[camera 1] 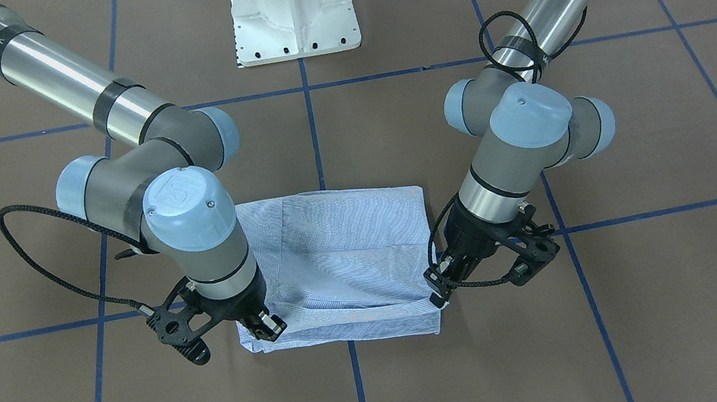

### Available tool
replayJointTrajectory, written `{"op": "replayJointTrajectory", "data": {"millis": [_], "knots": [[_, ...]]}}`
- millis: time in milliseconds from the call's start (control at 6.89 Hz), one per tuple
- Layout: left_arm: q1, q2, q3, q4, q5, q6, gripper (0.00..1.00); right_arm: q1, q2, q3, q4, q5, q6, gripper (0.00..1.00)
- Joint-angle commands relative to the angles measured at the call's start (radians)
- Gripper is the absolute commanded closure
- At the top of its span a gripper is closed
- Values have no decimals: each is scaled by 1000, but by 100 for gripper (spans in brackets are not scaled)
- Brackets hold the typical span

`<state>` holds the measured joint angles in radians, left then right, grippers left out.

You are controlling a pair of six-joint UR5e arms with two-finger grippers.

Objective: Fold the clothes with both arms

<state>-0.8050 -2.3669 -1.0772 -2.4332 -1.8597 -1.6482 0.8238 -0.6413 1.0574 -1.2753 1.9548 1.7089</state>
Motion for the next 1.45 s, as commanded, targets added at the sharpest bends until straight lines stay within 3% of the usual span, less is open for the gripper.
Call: {"op": "replayJointTrajectory", "data": {"millis": [0, 145, 290, 435, 725, 1160, 1305], "knots": [[-14, -2, -3, -6, 2, 27, 7, 84, 9, -8, -1, 97, -124, 0], [-31, 11, -41, -16, -4, 30, 1, 104, 2, -10, -4, 104, -168, 0], [-34, 53, -105, -15, -39, 34, 1, 139, -23, -1, -7, 124, -214, 0], [-45, 122, -203, -4, -108, 106, 1, 191, -81, 25, -9, 163, -279, 0], [-78, 304, -416, 9, -153, 305, 1, 303, -234, 100, -12, 231, -527, 0], [-176, 533, -562, 29, -182, 764, 1, 441, -452, 153, -4, 245, -924, 0], [-233, 593, -566, 51, -182, 948, 1, 495, -521, 167, -3, 245, -1057, 0]]}}
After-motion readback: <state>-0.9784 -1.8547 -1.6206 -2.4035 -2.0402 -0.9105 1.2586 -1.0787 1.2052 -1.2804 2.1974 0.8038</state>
